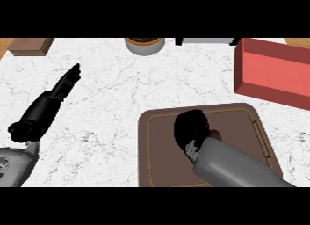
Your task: Pick the sweet potato from the tray and place it in the cardboard box
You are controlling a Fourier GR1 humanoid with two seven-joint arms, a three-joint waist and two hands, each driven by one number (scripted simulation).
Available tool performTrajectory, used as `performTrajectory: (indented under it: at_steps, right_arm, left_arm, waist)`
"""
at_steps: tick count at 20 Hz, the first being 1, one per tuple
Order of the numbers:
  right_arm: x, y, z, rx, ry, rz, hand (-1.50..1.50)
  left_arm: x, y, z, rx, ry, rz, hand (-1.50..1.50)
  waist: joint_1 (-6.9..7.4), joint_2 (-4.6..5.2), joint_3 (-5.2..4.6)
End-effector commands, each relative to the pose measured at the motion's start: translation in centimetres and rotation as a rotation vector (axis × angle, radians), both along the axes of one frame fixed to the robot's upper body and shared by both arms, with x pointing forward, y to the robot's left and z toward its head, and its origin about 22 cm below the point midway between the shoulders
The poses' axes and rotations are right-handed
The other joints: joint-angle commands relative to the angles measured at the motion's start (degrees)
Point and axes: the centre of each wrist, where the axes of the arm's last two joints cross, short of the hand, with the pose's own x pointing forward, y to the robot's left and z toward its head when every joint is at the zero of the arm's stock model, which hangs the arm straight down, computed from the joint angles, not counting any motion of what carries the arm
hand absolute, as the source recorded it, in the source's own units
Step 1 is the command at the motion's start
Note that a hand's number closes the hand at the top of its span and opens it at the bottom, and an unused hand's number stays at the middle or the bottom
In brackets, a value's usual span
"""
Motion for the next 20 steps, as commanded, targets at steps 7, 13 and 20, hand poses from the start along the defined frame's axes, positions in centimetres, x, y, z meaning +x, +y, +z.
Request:
performTrajectory:
  at_steps: [7,13,20]
  right_arm:
    - [-6.1,0.2,8.3,0.741,-0.039,0.81,1.5]
    - [-5.4,-8.4,12.2,0.801,-0.238,1.021,1.5]
    - [-1.7,-17.8,16.9,1.081,-0.504,0.712,1.5]
  left_arm:
    - [0.0,0.6,-0.1,-0.008,-0.003,0.02,0.0]
    - [-0.4,1.2,-0.3,-0.013,-0.002,0.044,0.0]
    - [-0.9,1.9,0.0,0.004,-0.004,0.049,0.0]
  waist:
    - [-1.15,0.69,1.11]
    - [-2.25,0.73,0.8]
    - [-2.05,0.73,0.64]
